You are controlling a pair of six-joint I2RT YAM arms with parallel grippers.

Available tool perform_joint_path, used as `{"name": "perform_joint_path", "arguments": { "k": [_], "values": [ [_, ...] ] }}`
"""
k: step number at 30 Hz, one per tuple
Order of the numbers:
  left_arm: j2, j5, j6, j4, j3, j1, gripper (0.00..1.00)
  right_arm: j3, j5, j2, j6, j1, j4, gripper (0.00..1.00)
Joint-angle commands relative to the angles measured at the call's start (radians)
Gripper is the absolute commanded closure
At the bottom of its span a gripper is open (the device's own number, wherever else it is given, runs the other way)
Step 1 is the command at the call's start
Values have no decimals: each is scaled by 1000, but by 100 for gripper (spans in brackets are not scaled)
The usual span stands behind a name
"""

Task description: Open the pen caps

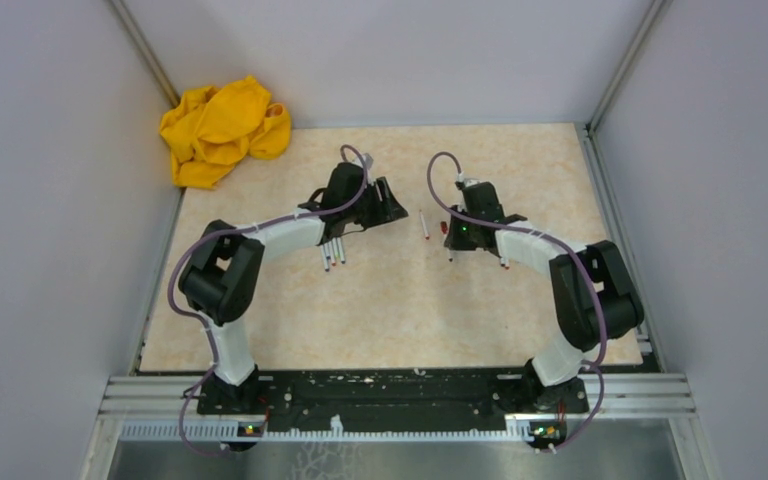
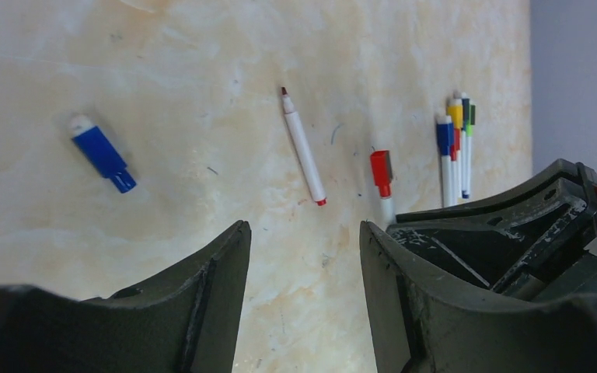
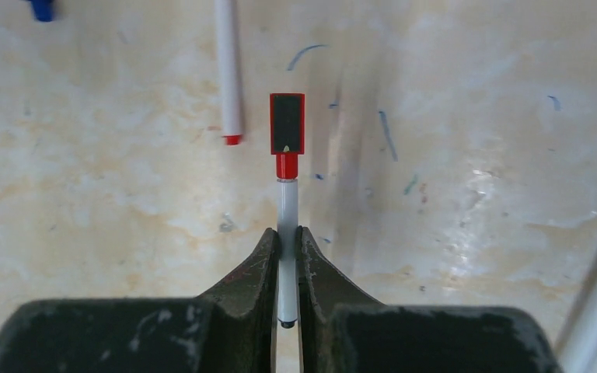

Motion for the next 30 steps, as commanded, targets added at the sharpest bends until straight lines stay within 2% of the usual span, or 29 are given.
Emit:
{"name": "perform_joint_path", "arguments": {
  "k": [1,17,30],
  "values": [
    [20,141,-35,80,3,-5,40,58,-161,-37,0,26,84,100],
    [73,211,-107,110,19,-10,40,129,-286,0,49,98,159,100],
    [59,150,-152,113,0,-9,45,145,-303,26,46,132,159,100]
  ]
}}
